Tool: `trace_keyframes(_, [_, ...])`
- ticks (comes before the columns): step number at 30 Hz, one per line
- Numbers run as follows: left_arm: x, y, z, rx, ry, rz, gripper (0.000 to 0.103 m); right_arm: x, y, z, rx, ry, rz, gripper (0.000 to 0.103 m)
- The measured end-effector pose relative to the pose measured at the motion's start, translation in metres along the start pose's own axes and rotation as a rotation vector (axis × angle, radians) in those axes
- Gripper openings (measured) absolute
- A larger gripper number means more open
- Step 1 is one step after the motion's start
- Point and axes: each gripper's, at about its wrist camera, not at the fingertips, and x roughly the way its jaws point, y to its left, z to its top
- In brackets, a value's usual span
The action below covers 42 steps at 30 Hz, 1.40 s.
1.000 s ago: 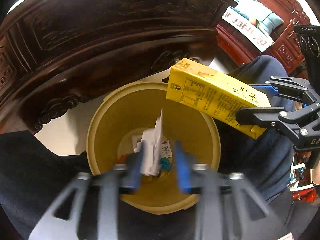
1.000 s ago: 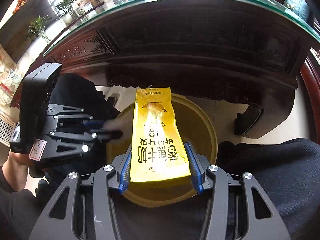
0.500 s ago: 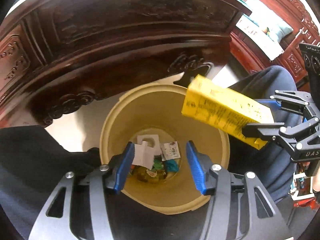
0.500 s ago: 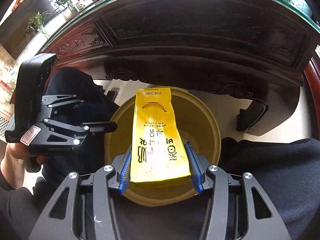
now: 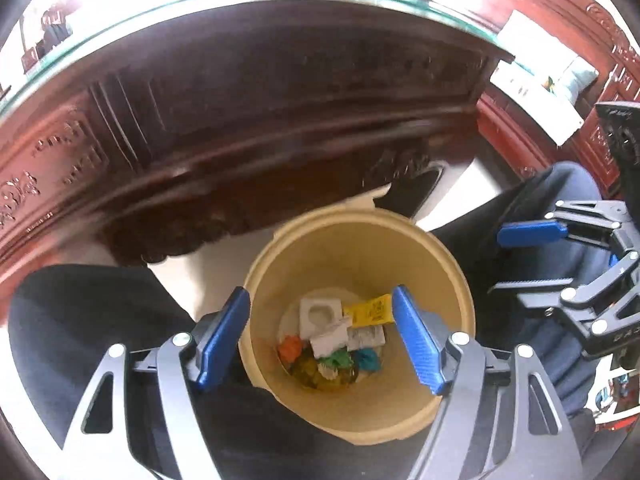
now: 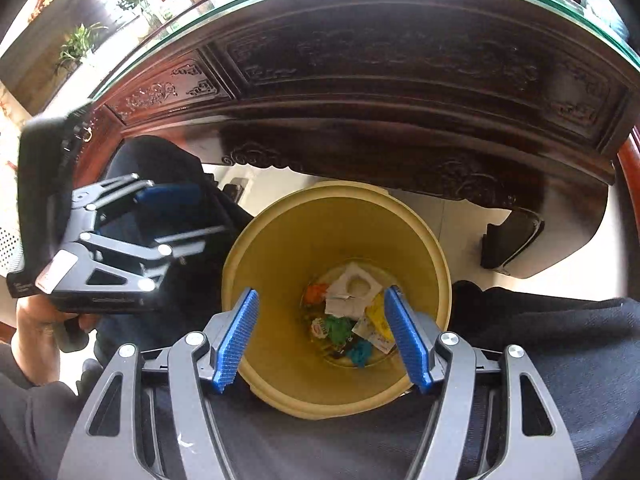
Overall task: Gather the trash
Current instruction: 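Raise both open tools back over the table, then grasp the green chip bag with the left tool while the right tool grasps the clear plastic bag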
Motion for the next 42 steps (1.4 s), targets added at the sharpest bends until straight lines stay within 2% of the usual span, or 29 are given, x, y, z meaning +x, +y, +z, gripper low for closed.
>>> trace_keyframes(3, [-0.008, 0.004, 0.003, -0.004, -0.028, -0.006, 0.074, -0.003, 0.006, 0.008, -0.018, -0.007, -0.011, 0.065])
trace_keyframes(6, [-0.017, 0.008, 0.006, -0.002, -0.059, 0.021, 0.086, -0.009, 0.014, 0.016, -0.036, -0.028, -0.007, 0.065])
trace_keyframes(9, [-0.032, 0.014, 0.010, -0.013, -0.103, 0.030, 0.096, -0.018, 0.021, 0.023, -0.050, -0.082, 0.013, 0.074])
trace_keyframes(15, [-0.058, 0.018, 0.028, -0.009, -0.184, 0.040, 0.099, -0.044, 0.022, 0.039, -0.053, -0.228, 0.027, 0.082])
trace_keyframes(21, [-0.075, 0.016, 0.052, 0.010, -0.236, 0.046, 0.099, -0.055, 0.011, 0.047, -0.033, -0.303, 0.086, 0.082])
trace_keyframes(24, [-0.087, 0.015, 0.075, 0.033, -0.290, 0.058, 0.099, -0.070, 0.006, 0.058, -0.041, -0.381, 0.093, 0.082])
trace_keyframes(27, [-0.097, 0.019, 0.109, 0.037, -0.343, 0.103, 0.099, -0.083, 0.006, 0.072, -0.069, -0.452, 0.093, 0.083])
trace_keyframes(31, [-0.105, 0.030, 0.154, 0.008, -0.392, 0.130, 0.099, -0.097, 0.006, 0.094, -0.113, -0.551, 0.032, 0.087])
trace_keyframes(36, [-0.092, 0.057, 0.217, -0.067, -0.384, 0.146, 0.099, -0.100, -0.006, 0.132, -0.099, -0.613, 0.009, 0.091])
trace_keyframes(38, [-0.082, 0.072, 0.243, -0.101, -0.372, 0.158, 0.099, -0.100, -0.014, 0.149, -0.081, -0.624, 0.004, 0.095])
trace_keyframes(42, [-0.055, 0.096, 0.296, -0.162, -0.327, 0.169, 0.099, -0.098, -0.032, 0.193, -0.059, -0.631, -0.016, 0.095])
